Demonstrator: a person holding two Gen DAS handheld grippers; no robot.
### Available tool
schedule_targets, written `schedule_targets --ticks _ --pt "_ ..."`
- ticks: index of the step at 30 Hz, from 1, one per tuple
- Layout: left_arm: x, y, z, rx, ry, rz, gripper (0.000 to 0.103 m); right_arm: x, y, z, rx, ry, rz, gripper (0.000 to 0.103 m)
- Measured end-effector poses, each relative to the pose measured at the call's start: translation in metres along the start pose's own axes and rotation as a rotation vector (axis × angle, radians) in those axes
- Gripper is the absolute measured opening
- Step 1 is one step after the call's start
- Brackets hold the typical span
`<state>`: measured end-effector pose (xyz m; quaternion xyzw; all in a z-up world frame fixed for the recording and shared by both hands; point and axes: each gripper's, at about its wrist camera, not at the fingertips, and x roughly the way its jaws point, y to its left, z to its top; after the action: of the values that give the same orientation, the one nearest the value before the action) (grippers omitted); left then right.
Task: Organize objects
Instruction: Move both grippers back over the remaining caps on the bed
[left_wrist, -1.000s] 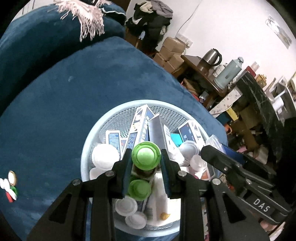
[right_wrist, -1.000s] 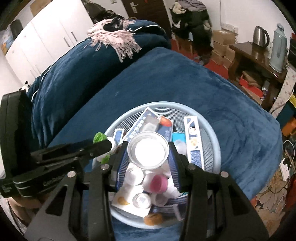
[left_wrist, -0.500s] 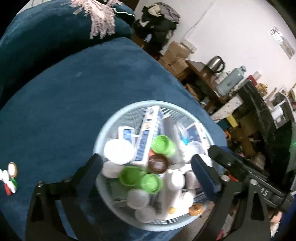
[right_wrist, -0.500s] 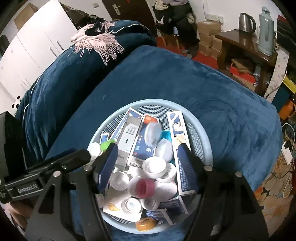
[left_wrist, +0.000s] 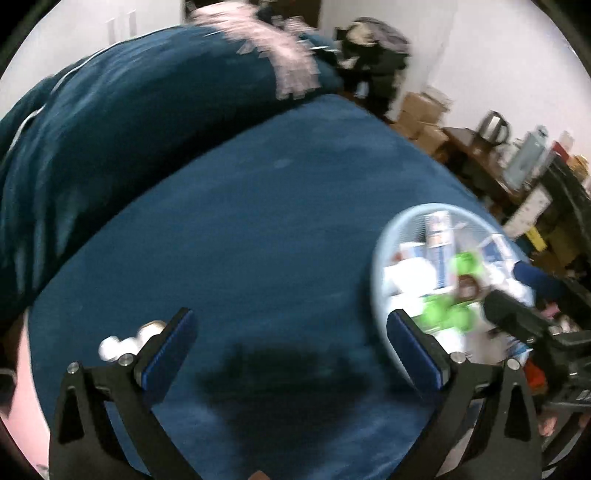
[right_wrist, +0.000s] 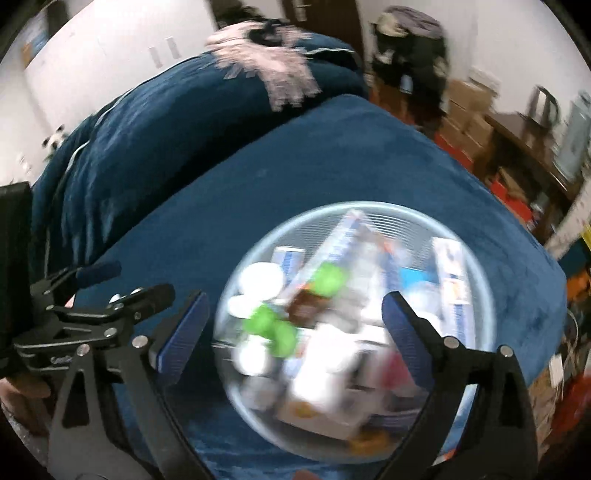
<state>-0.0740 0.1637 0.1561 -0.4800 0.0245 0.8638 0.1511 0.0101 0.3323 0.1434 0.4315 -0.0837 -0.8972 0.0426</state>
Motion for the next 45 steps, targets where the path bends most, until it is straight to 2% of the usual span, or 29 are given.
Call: schedule_targets --ticks 3,7,9,13,16,21,30,33,36,39,41,45 --pt "0.004 0.057 -0.018 -0.094 0.025 0.056 0.102 0.013 0.035 0.001 -0.053 0.015 0.048 0.096" --pt "0.014 0.134 -0.054 -0.292 0.066 0.121 0.102 0.039 0.083 -0.003 -0.132 0.056 0.099 0.096" --pt "0.018 0.167 -0.068 -0.345 0.08 0.145 0.102 0.059 0.109 -0.009 -0.185 0.089 0.113 0.096" --pt "0.019 0.207 -0.086 -0.406 0.063 0.162 0.101 0.093 0.144 -0.023 -0.255 0.152 0.141 0.096" --pt "0.033 0.227 -0.101 -0.453 0.114 0.154 0.098 0.116 0.163 -0.031 -0.275 0.193 0.155 0.096" --pt "0.05 0.232 -0.111 -0.439 0.163 0.138 0.094 0.146 0.185 -0.037 -0.276 0.245 0.162 0.096" --pt "0.059 0.223 -0.097 -0.444 0.132 0.082 0.094 0.155 0.183 -0.047 -0.259 0.274 0.147 0.096" --pt "0.07 0.224 -0.097 -0.461 0.146 0.093 0.094 0.154 0.18 -0.047 -0.253 0.272 0.146 0.096" --pt "0.083 0.228 -0.102 -0.476 0.216 0.126 0.094 0.154 0.177 -0.047 -0.249 0.271 0.143 0.096" --pt "0.087 0.226 -0.108 -0.416 0.267 0.157 0.094 0.156 0.175 -0.048 -0.246 0.274 0.138 0.096" --pt "0.086 0.223 -0.111 -0.376 0.271 0.174 0.093 0.159 0.176 -0.048 -0.245 0.276 0.14 0.096" --pt "0.076 0.224 -0.114 -0.358 0.255 0.163 0.092 0.164 0.181 -0.05 -0.255 0.281 0.154 0.096"
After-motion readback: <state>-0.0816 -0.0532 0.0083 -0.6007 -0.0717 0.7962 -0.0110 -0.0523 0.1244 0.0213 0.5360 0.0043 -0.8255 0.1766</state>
